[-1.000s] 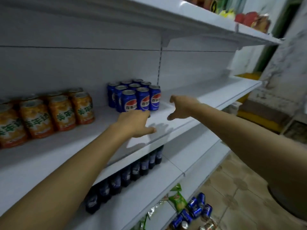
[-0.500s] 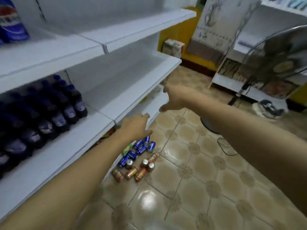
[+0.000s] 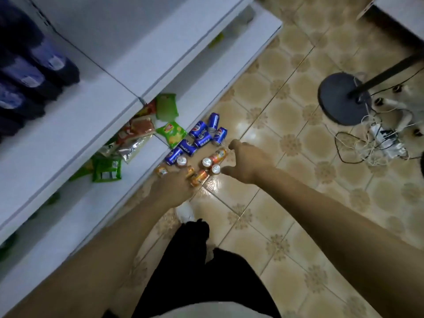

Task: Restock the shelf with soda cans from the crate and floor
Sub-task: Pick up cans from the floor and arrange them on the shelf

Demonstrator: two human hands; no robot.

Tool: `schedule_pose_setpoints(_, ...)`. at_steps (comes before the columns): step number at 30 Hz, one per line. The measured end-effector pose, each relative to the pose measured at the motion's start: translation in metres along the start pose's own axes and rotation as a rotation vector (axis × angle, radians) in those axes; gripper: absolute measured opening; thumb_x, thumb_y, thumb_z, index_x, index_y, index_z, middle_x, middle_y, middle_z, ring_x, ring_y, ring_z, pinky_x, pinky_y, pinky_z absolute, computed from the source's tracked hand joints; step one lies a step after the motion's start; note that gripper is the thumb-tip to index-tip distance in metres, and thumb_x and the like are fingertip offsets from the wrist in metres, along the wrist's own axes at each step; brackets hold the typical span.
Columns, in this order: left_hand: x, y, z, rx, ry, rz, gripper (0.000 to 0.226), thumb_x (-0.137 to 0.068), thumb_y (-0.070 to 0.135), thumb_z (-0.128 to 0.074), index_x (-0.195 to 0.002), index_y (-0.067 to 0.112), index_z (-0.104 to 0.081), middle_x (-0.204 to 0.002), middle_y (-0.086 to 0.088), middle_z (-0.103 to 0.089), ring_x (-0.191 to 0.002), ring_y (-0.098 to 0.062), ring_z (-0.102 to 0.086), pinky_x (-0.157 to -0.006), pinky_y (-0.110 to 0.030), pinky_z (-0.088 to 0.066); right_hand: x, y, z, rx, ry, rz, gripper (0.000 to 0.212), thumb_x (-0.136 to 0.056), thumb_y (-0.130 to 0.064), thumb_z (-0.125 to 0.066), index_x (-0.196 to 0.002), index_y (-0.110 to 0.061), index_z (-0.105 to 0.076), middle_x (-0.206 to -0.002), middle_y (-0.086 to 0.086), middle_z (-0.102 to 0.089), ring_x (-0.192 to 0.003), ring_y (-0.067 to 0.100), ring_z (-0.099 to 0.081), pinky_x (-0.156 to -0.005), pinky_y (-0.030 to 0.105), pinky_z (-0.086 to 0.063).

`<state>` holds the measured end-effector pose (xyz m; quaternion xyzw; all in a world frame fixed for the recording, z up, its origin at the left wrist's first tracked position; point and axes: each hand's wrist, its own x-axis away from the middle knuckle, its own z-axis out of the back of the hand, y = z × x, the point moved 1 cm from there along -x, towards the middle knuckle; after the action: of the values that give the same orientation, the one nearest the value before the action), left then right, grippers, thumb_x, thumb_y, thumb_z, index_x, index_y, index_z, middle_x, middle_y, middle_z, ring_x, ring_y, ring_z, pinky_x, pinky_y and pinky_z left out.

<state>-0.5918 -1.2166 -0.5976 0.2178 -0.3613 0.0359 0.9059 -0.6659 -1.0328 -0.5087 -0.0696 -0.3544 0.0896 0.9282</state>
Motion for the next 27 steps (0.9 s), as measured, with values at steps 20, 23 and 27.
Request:
schedule_pose_setpoints(20, -0.411, -0.058, -0.374, 0.684, -0.015, 0.366, 0.069, -0.069, 0.015, -0.08, -0.129, 0.012, -0.047, -0.116, -0.001, -0.06, -0.108, -0.022, -0.058, -0.091, -0.032, -0.047, -0.421, 0.165, -0.41, -0.482, -0.1, -0.266, 0.08, -0.076, -0.043, -0.074, -0.139, -0.016, -0.032, -0.124, 0.015, -0.046, -0.11, 0.035, -0.053, -0.076, 0.033, -0.039)
schedule_pose_setpoints(23, -0.417, -0.062, -0.384, 0.716, -0.022, 0.397, 0.07, -0.069, 0.02, -0.079, -0.13, 0.013, -0.045, -0.118, 0.0, -0.057, -0.107, -0.019, -0.055, -0.092, -0.025, -0.042, -0.438, 0.165, -0.423, -0.486, -0.099, -0.253, 0.07, -0.082, -0.037, -0.069, -0.137, -0.015, -0.033, -0.122, 0.015, -0.051, -0.109, 0.034, -0.055, -0.074, 0.031, -0.036)
schedule_pose_setpoints(27, -0.393, -0.059, -0.361, 0.735, -0.071, 0.356, 0.085, -0.05, 0.042, -0.073, -0.128, 0.024, -0.045, -0.114, -0.002, -0.062, -0.105, -0.024, -0.061, -0.085, -0.05, -0.053, -0.41, 0.164, -0.389, -0.489, -0.171, -0.296, 0.061, -0.081, -0.033, -0.069, -0.13, -0.013, -0.038, -0.117, 0.016, -0.055, -0.105, 0.035, -0.056, -0.071, 0.033, -0.037)
